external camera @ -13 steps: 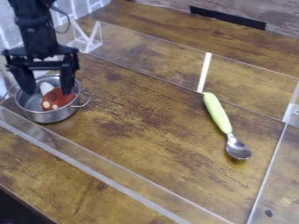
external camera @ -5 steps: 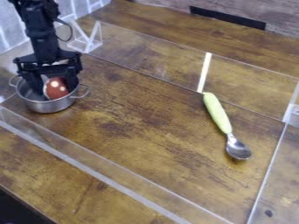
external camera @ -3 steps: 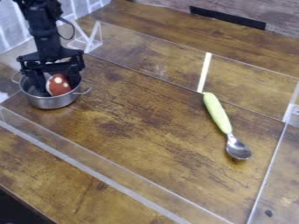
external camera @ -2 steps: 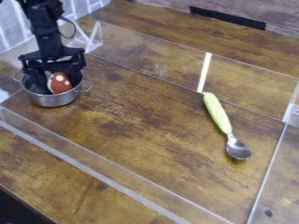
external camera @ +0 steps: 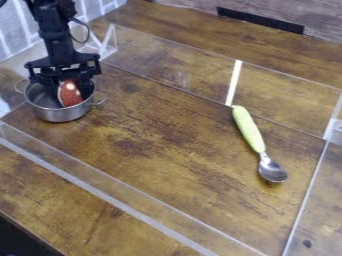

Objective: Remove the mushroom from the silver pot and put it on the table

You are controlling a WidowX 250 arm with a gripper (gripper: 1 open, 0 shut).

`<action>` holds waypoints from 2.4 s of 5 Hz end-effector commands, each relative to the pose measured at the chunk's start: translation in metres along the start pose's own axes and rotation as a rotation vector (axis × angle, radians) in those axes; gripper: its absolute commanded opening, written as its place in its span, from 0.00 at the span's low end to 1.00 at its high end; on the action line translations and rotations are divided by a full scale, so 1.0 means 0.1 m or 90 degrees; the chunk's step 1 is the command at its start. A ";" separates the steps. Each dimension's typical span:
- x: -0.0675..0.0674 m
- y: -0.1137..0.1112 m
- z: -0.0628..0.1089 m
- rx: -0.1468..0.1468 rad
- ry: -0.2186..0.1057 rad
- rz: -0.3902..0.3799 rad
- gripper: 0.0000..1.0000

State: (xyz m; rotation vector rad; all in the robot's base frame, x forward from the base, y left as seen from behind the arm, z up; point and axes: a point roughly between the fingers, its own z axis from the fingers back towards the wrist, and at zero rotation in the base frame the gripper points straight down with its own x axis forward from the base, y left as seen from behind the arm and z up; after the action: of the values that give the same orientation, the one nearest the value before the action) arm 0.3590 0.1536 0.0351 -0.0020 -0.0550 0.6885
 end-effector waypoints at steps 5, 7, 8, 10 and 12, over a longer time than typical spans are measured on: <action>-0.17 -0.71 1.36 -0.093 -0.047 -0.038 0.00; -0.29 -0.85 1.47 -0.099 -0.042 -0.042 0.00; -0.39 -0.93 1.43 -0.104 -0.038 -0.049 0.00; -0.70 -1.20 1.37 -0.114 -0.025 -0.067 0.00; -1.06 -1.43 1.23 -0.114 -0.004 -0.073 0.00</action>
State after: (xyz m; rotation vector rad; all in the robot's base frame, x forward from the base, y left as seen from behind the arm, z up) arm 0.3624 -0.0233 0.1198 -0.1377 -0.0247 0.5802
